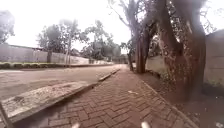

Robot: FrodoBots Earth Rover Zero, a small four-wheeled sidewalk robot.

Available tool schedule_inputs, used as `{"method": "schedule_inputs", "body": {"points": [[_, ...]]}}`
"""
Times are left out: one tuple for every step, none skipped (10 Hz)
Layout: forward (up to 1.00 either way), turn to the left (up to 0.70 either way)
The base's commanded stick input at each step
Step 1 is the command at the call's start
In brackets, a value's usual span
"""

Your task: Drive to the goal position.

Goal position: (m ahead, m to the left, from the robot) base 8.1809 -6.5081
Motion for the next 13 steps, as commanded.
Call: {"method": "schedule_inputs", "body": {"points": [[0.0,0.0],[0.0,0.0],[0.0,0.0],[0.0,0.0],[0.04,0.0],[0.02,0.0],[0.19,0.0],[0.33,0.0],[0.48,0.0],[0.5,0.0],[0.5,0.0],[0.5,0.0],[0.5,0.0]]}}
